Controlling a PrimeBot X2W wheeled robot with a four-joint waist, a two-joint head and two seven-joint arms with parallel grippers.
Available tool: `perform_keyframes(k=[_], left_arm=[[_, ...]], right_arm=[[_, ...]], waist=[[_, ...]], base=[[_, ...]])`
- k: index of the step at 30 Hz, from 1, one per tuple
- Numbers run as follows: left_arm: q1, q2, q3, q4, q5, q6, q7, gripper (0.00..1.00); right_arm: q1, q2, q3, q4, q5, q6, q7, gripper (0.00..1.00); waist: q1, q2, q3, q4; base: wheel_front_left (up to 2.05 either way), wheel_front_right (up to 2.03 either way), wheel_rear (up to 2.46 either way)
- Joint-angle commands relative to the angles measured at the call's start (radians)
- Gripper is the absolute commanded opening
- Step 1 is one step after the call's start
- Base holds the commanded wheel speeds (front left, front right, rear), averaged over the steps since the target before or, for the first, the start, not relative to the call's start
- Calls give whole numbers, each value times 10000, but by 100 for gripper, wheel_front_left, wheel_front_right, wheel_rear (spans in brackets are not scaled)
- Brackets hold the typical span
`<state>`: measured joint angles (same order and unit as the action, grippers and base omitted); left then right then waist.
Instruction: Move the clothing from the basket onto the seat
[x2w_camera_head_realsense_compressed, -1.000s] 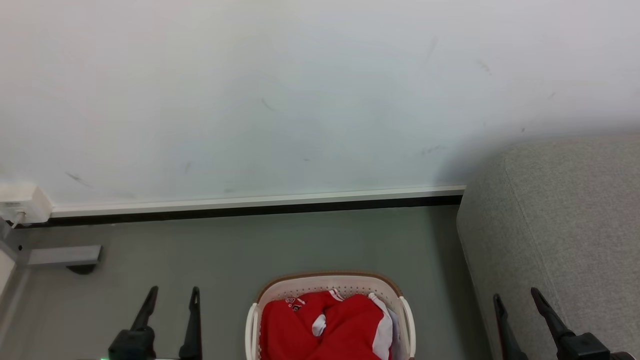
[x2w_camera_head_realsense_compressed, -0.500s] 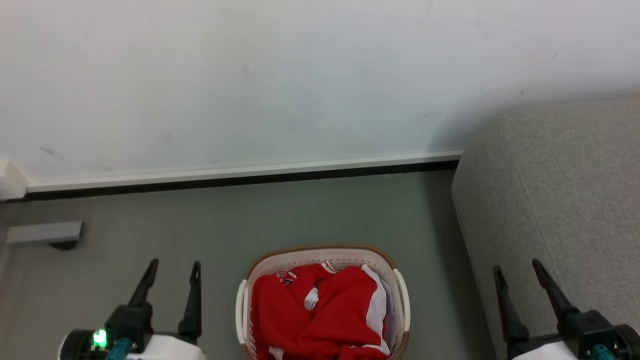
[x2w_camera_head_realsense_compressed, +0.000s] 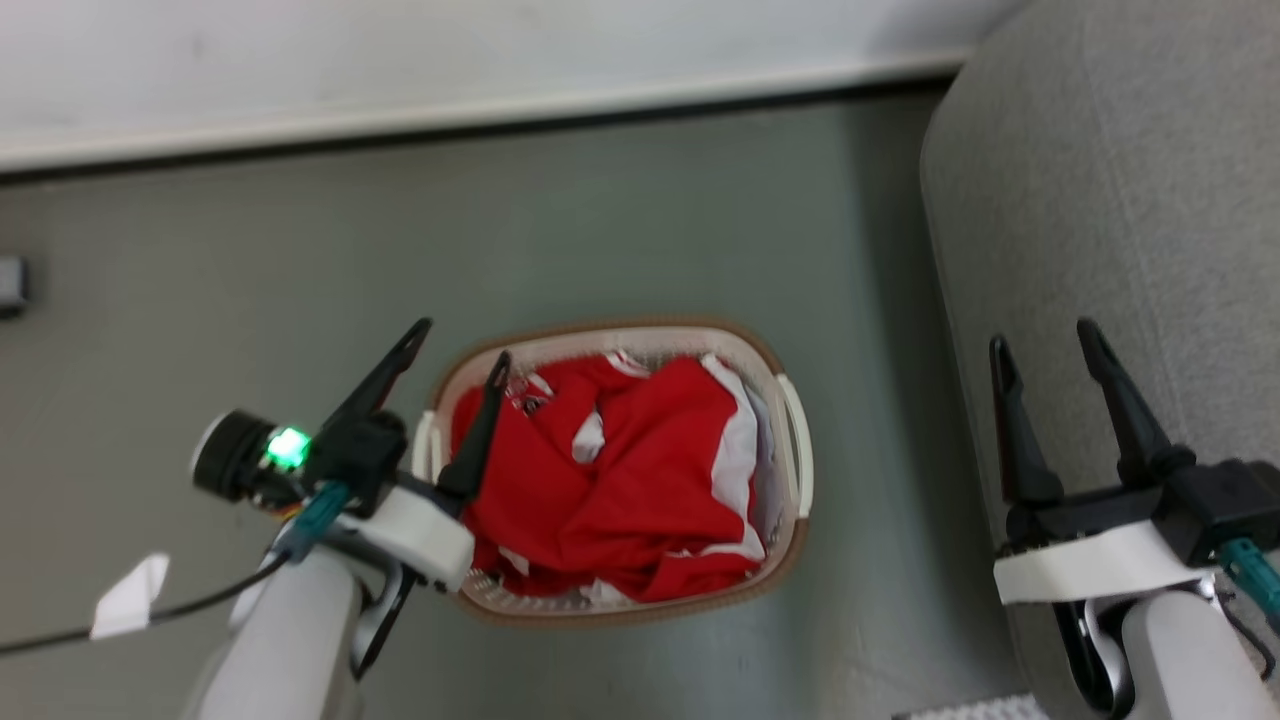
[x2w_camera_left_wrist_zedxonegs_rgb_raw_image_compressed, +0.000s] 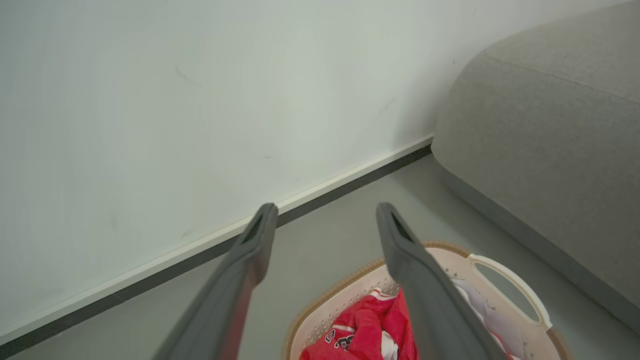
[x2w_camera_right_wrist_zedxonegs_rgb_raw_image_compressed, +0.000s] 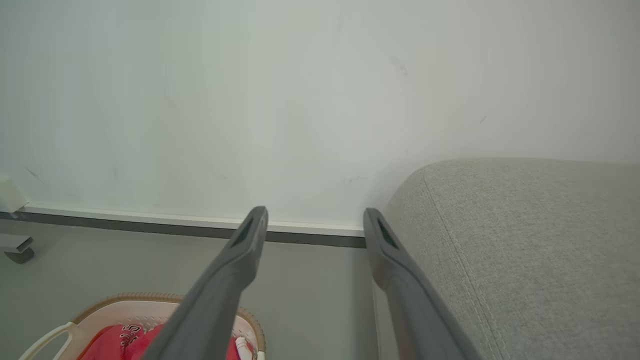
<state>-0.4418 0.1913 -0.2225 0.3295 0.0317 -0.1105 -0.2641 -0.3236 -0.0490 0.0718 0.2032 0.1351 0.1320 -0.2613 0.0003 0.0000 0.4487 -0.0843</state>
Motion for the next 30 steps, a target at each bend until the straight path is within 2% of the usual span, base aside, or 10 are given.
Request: perform_keyframes(k=[1, 9, 14, 24, 30], left_arm=[[-526, 129, -300, 316, 167, -78, -7, 100], [-2474, 169, -2394, 2444, 325, -207, 202, 100], [-3751, 190, -3857, 4002, -384, -186, 1140, 100], [-4959, 261, -4513, 5527, -1514, -187, 1528, 100], [-5614, 414, -4437, 6328, -2169, -188, 1982, 100]], right_arm=[[-341, 1, 26, -119, 157, -24, -26, 100], [-1034, 2, 79, -711, 372, -24, -26, 100], [-1381, 2, 384, -1232, 505, -24, -26, 100], [-1511, 4, 703, -1786, 578, -24, -26, 100], [-1588, 3, 729, -2077, 524, -24, -26, 100]], waist=[[-3, 0, 1207, -362], [-3, 0, 2624, -799], [-3, 0, 3588, -1188], [-3, 0, 4409, -1537], [-3, 0, 4894, -1700]], base=[[0, 0, 0], [0, 0, 0], [0, 0, 0], [0, 0, 0], [0, 0, 0]])
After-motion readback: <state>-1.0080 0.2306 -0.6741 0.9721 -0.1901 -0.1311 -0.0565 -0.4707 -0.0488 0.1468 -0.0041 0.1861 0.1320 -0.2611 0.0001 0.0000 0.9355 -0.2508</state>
